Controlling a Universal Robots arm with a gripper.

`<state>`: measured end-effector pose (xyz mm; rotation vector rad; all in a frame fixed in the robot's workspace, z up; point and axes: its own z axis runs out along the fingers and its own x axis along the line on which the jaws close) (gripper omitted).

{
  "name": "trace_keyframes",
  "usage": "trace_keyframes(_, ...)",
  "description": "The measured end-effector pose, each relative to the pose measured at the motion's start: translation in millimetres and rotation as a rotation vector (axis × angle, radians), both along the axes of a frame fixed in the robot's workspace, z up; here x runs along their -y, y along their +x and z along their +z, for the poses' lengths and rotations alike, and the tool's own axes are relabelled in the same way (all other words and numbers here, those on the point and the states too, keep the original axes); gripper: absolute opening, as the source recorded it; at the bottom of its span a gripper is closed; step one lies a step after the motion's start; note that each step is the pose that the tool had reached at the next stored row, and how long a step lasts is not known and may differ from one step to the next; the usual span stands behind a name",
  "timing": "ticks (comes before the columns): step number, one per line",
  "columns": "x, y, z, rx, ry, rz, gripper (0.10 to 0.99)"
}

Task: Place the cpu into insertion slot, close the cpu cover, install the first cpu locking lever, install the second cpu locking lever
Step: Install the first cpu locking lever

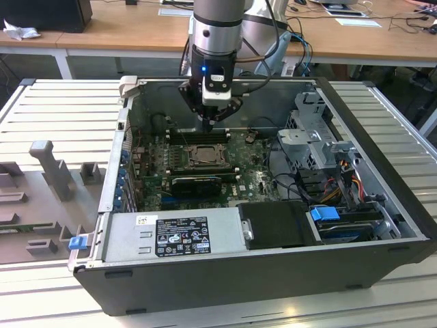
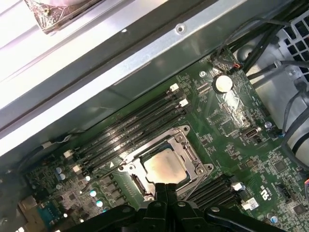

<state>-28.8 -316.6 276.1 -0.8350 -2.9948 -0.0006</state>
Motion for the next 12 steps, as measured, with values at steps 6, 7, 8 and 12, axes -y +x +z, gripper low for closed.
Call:
trace_keyframes(6,0.0,0.0,0.0,0.0001,0.0,0.085,0.106)
trace_keyframes(7,0.0,0.0,0.0,0.0002,0.0,0.107,0.106)
trace_keyframes(8,0.0,0.0,0.0,0.0002,0.0,0.12,0.106)
trace_keyframes(12,0.0,0.0,-0.2,0.0004,0.0,0.206,0.106)
